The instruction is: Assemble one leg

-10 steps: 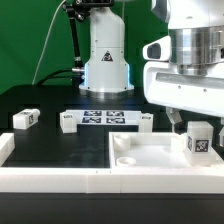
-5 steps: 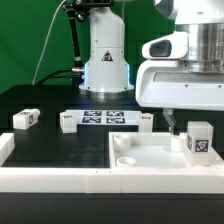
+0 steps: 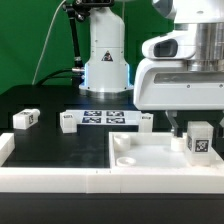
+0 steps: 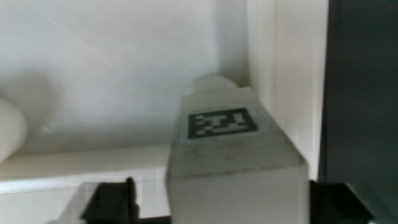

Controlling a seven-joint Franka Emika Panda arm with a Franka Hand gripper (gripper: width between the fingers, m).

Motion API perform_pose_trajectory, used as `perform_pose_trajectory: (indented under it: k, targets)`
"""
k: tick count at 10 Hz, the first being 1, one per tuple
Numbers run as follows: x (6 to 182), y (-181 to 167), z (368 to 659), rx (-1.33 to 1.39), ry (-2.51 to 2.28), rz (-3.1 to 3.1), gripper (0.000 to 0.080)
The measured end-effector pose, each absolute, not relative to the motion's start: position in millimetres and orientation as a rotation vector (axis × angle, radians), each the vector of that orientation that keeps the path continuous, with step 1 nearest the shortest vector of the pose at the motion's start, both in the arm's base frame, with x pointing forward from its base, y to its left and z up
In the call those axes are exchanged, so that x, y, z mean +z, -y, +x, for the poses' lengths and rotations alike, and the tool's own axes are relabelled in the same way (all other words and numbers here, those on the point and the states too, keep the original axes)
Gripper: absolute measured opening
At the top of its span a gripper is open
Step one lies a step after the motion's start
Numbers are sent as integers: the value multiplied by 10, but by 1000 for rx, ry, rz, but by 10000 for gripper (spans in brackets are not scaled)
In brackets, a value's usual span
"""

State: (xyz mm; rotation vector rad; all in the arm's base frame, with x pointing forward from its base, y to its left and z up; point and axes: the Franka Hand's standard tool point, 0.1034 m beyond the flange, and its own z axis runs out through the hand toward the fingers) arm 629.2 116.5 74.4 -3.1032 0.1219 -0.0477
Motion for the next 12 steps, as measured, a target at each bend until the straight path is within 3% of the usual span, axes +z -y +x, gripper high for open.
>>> perform_pose_trajectory:
  k: [1, 2, 12]
  targets:
    - [744, -1167, 6292, -48, -133, -3102, 383]
    - [744, -1166, 6292, -47, -169, -3100, 291]
    - [745, -841, 6239, -86, -1287, -2866, 312]
